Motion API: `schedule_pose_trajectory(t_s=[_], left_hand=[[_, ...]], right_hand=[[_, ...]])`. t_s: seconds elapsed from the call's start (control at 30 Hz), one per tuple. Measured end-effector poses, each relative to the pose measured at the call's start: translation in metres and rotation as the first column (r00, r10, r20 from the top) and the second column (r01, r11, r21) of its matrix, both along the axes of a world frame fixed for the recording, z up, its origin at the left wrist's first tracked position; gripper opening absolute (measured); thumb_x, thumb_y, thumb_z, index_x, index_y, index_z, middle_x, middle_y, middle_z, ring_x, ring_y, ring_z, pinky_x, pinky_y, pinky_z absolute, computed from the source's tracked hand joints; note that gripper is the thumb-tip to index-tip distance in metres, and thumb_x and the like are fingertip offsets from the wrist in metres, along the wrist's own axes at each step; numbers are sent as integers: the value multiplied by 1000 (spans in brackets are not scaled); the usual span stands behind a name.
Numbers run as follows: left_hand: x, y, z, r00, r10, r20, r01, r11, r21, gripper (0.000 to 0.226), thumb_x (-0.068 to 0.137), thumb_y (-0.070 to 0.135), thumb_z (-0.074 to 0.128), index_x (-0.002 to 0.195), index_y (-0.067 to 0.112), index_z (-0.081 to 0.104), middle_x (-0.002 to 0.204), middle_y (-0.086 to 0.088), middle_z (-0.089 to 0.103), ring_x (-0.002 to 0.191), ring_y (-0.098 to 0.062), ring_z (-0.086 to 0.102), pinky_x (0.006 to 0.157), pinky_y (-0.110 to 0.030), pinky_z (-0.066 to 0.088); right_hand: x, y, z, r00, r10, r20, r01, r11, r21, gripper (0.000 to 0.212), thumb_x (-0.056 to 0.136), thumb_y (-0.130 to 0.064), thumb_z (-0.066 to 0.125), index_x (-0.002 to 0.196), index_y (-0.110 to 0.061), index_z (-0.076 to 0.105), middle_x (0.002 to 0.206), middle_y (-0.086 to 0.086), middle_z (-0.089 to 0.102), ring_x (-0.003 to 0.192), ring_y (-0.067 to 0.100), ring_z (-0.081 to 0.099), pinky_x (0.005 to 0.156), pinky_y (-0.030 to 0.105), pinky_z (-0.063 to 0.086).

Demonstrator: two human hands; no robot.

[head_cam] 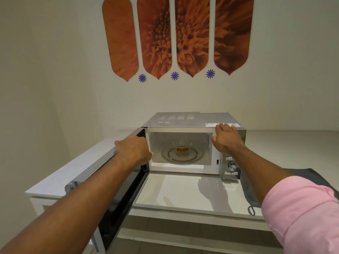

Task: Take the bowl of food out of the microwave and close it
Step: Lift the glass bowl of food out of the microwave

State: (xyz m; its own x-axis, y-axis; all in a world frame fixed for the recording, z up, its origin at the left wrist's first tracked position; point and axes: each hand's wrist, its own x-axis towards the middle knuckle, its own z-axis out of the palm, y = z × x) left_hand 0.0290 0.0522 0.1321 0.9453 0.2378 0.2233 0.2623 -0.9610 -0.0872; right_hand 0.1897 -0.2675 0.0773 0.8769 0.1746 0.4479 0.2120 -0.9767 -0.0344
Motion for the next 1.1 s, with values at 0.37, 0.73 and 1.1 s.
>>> schedule_pose_trajectory(t_s=[0.37, 0.73, 1.1], left_hand=[[4, -4, -63, 978, 180, 102, -186, 981, 54, 118, 88, 86, 36, 166, 4, 5, 171, -39, 4, 161, -52, 2, 131, -61, 0], [58, -55, -140, 933, -166, 318, 197, 978, -65, 99, 97, 68, 45, 167, 8, 7, 177, -23, 0, 163, -41, -11, 130, -60, -8], [179, -86, -187, 935, 57, 349, 290, 440, -850, 67, 104, 39, 61, 162, 16, 37, 166, -9, 46, 150, -32, 47, 117, -45, 42]], right_hand=[[3, 4, -28, 990, -30, 139, 32, 999, -10, 71, 101, -49, 30, 157, -5, 29, 165, 18, 32, 154, 36, 24, 127, 54, 11], [4, 30, -106, 898, 251, 361, -299, 951, 82, 82, 98, -52, 44, 163, -13, 13, 172, 11, 13, 159, 27, 10, 127, 49, 14], [70, 63, -124, 905, 393, -163, -154, 660, 735, 38, 105, -40, 45, 132, -15, 52, 136, 11, 57, 120, 26, 56, 93, 32, 42]])
